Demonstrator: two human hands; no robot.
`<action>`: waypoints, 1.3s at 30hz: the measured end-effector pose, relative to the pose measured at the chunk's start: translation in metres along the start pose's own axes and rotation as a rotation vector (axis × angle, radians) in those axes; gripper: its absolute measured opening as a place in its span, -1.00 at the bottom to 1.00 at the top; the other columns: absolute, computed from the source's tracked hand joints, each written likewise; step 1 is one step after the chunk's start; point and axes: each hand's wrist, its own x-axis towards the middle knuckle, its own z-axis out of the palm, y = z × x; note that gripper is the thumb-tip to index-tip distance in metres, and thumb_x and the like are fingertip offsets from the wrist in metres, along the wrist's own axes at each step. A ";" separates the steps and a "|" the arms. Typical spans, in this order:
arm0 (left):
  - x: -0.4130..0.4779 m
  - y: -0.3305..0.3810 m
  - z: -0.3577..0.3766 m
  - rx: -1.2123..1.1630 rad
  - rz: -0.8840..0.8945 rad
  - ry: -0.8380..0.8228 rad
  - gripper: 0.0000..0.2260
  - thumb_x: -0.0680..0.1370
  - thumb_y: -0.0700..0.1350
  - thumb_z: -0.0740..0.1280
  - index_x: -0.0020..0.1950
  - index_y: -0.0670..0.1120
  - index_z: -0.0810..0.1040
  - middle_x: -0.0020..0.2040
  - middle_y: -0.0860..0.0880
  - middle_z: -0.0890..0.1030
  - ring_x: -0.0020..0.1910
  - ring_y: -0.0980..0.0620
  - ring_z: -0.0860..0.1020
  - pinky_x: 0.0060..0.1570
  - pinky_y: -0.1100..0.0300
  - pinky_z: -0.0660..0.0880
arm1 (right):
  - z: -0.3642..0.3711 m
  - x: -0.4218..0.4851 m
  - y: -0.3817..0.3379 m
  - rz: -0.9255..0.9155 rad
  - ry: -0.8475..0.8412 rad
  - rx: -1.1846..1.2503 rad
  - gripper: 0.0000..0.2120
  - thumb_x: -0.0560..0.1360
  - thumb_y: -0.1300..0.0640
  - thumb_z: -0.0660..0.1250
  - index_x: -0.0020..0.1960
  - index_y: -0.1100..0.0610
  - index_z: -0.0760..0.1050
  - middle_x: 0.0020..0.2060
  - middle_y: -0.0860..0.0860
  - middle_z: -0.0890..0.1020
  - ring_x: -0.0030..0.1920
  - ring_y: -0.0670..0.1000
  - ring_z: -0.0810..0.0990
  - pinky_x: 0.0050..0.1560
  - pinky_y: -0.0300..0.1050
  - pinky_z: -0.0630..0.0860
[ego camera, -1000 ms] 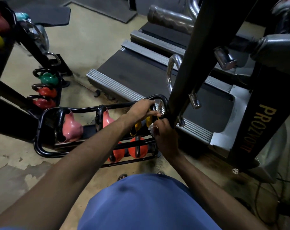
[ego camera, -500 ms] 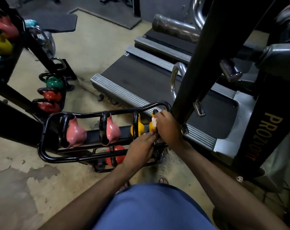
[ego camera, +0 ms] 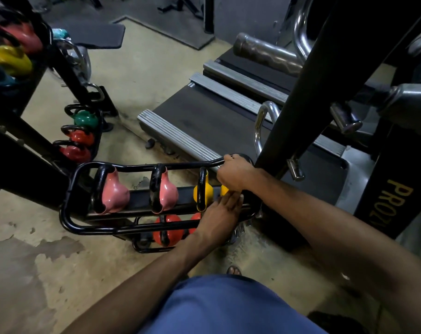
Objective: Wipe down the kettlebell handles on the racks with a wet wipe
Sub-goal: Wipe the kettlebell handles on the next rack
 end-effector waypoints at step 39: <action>0.019 0.011 -0.012 0.040 -0.049 0.037 -0.54 0.48 -0.22 0.38 0.36 -0.32 0.48 0.35 -0.25 0.43 0.21 -0.23 0.48 0.03 -0.04 0.56 | 0.020 0.017 0.009 0.277 0.229 0.255 -0.78 0.56 0.31 0.24 0.15 0.16 0.55 0.08 0.13 0.55 0.13 0.17 0.54 0.00 0.07 0.59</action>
